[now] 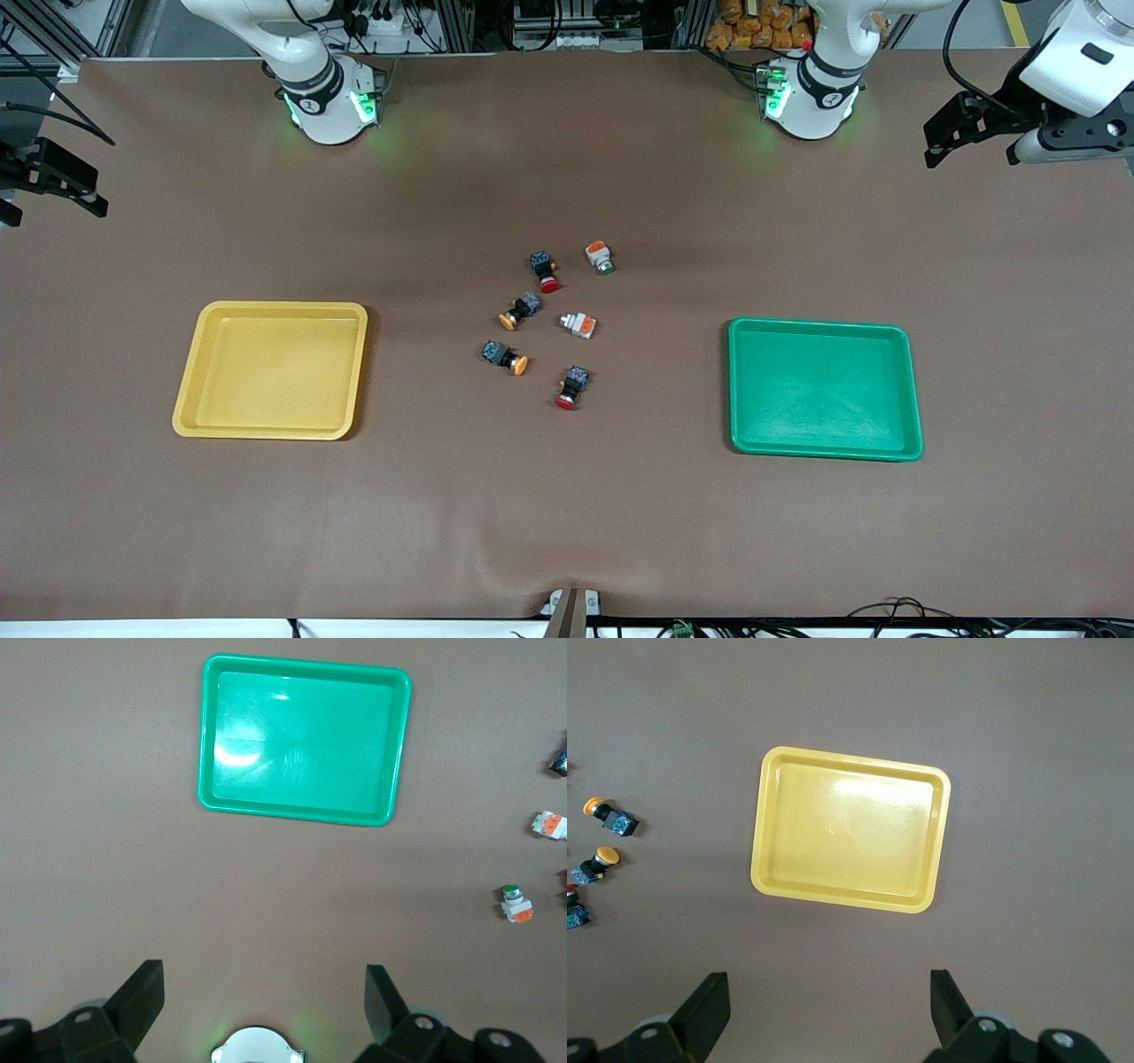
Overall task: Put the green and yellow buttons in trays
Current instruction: 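Move the left gripper toward the button cluster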
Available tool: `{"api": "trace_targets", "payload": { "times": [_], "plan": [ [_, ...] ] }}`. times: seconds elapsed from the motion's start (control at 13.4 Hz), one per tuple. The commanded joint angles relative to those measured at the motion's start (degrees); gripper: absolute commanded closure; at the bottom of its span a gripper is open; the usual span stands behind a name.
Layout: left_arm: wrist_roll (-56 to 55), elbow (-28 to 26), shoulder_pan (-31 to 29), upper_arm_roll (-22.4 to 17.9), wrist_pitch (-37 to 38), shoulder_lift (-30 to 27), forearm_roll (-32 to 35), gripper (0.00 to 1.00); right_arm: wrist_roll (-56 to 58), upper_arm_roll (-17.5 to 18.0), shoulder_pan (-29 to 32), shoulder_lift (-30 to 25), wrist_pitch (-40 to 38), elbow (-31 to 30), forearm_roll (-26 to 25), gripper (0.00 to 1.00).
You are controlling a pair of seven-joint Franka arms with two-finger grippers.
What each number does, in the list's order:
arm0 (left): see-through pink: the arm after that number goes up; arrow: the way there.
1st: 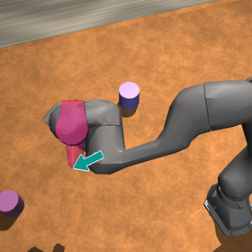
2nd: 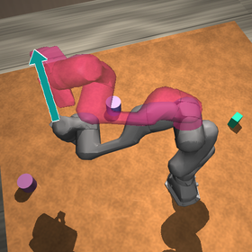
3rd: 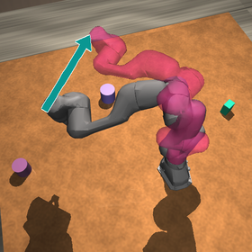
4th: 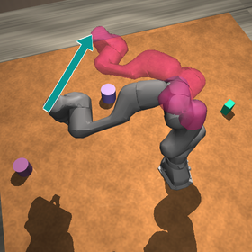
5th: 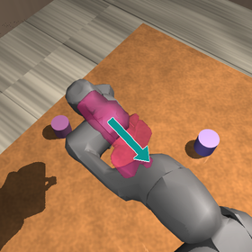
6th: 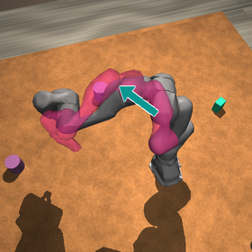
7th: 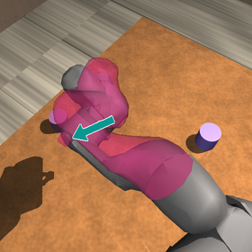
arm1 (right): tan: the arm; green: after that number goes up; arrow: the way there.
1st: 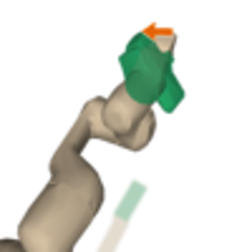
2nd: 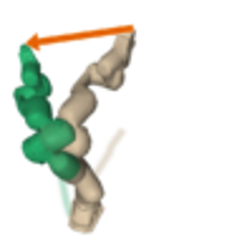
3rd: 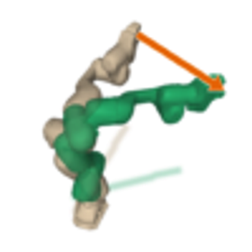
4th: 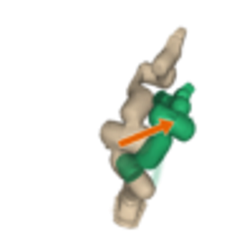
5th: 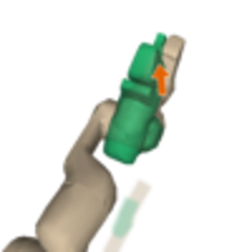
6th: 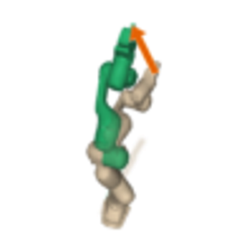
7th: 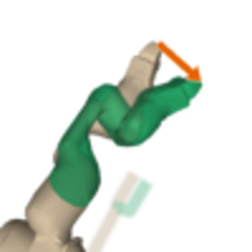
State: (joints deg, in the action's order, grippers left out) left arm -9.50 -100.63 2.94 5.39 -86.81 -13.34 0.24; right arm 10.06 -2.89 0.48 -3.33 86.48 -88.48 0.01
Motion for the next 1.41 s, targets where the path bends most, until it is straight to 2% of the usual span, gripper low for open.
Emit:
{"api": "trace_targets", "payload": {
  "times": [0.0,0.37,0.74,1.19,1.34],
  "plan": [
    [-1.9,1.6,-0.4,0.6,1.4,0.6,0.0,0.0,-0.9,-0.5,-0.5,-0.7,0.0,-0.8,1.0,0.0],
    [-1.7,3.9,-0.5,0.6,3.6,2.8,-0.2,0.0,-0.9,-0.5,-0.4,-0.7,0.0,-0.9,1.0,0.0],
    [-2.0,3.3,0.0,0.7,4.7,3.7,-0.1,0.0,-0.9,-0.6,-0.3,-0.7,0.0,-0.9,1.0,0.0],
    [-2.2,2.7,0.1,1.1,0.6,8.7,-0.2,0.0,-0.9,-0.7,0.0,-0.7,0.0,-1.1,1.0,0.0],
    [-2.4,0.1,0.1,1.4,-3.1,10.0,-0.5,0.0,-0.9,-0.8,0.1,-0.7,-0.2,-1.3,1.0,0.0]
  ]
}}
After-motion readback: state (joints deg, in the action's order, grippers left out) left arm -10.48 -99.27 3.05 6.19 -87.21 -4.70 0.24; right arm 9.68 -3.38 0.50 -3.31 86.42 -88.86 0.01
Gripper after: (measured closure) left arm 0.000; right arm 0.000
